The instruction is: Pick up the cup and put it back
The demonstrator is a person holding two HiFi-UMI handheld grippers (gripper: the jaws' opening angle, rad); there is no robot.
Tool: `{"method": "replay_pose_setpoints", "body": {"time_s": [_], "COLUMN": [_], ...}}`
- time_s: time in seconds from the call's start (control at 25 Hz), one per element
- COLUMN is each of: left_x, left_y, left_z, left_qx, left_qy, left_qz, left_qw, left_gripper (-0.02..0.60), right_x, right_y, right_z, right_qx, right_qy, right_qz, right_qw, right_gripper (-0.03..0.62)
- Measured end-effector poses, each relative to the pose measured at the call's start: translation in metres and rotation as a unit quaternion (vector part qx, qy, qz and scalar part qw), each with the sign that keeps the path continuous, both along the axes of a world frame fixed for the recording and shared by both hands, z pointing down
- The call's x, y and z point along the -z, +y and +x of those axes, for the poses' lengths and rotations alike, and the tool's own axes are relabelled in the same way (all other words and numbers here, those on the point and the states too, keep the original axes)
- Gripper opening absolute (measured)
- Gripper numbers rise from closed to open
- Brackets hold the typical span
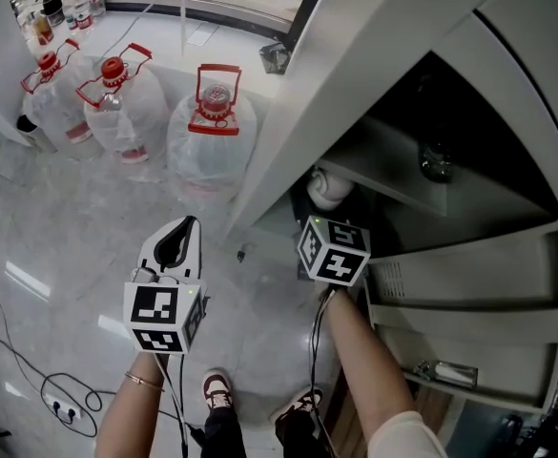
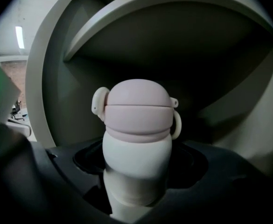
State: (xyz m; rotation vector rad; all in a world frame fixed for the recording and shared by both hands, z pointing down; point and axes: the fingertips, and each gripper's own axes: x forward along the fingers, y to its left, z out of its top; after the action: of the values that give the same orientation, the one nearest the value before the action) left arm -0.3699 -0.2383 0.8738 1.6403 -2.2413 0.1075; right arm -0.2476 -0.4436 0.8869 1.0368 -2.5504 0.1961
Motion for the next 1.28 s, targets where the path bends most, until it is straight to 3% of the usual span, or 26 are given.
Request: {"method": "replay_pose_setpoints", "body": {"time_s": [0.96, 1.28], "left_x": [-0.002, 0.030], "left_y": [0.016, 0.036], "left_z": [0.023, 0.031], "left_qx": [0.010, 0.017], "left_qy": [0.003, 0.012], "left_qz": [-0.023, -0.030], "left_qw": [0.9997, 0.9993], "left_gripper": [0.011, 0.011], "right_x": [-0.006, 0.012], "right_y": [0.029, 0.069], "right_z": [0.024, 0.059], "right_qx": [0.017, 0.013], "right_qy": [0.031, 0.044], "right_qz": [-0.019, -0.050], "right_qw": [0.999, 0.998], "right_gripper": [0.377, 0.337]}}
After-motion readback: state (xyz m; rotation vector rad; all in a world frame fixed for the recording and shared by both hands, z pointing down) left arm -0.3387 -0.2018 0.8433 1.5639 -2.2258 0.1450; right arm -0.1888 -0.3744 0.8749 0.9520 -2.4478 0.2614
